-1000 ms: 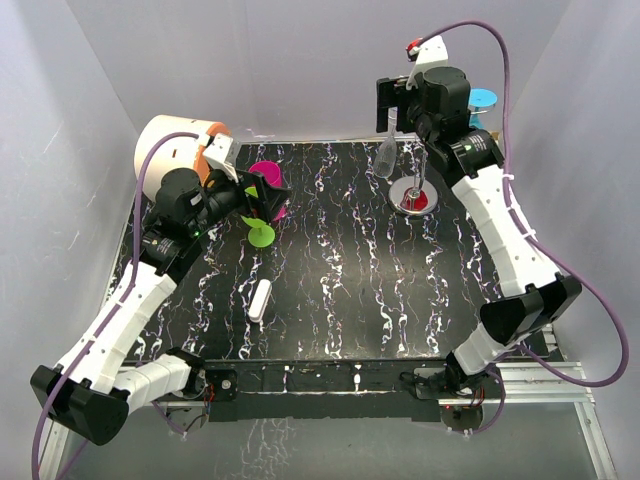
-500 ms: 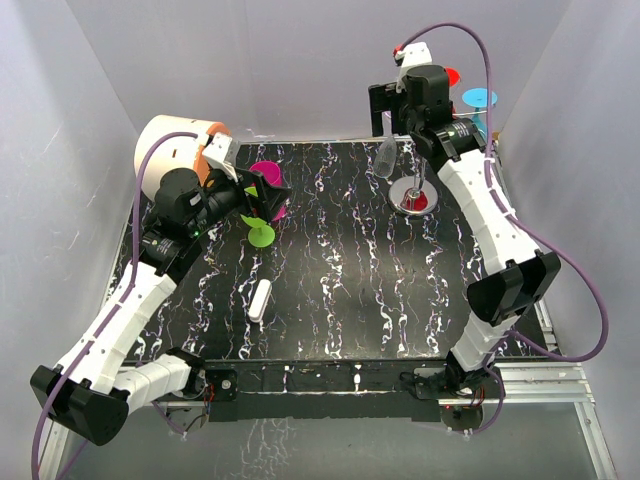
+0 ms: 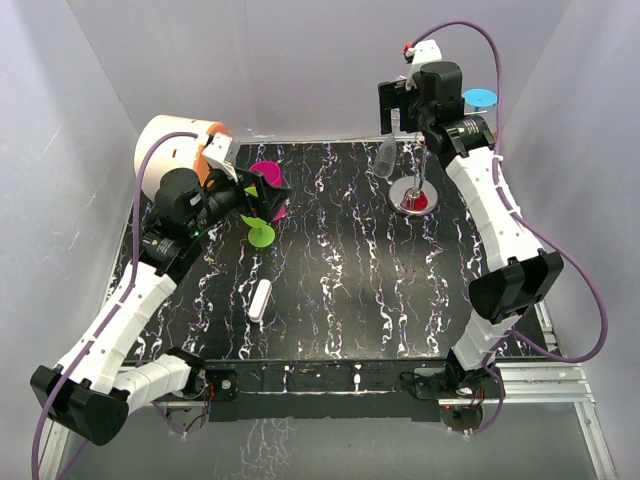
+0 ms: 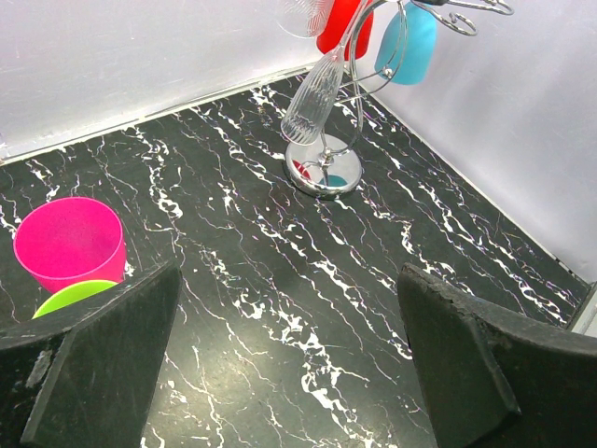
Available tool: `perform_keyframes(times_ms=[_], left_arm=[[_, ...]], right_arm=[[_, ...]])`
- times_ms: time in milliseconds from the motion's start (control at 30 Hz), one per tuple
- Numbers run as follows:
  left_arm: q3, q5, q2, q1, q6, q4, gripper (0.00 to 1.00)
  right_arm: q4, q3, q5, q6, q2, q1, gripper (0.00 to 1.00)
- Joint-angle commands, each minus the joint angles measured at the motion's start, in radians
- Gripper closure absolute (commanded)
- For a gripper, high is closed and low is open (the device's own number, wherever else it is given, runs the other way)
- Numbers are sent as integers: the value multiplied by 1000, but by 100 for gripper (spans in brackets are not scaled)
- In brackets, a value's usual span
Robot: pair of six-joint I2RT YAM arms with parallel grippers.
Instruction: Take the wine glass off the wine glass rack
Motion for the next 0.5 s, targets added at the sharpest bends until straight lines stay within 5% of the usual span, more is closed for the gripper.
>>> perform_keyframes(times_ms=[0,467], left_arm=[[-1,1,-20,0,10,28,1],[-3,4,-18,0,10,29,1]], right_arm=[[66,17,-49,-21,21,-12,11],[76,32,-74,-26,51,-26,21]])
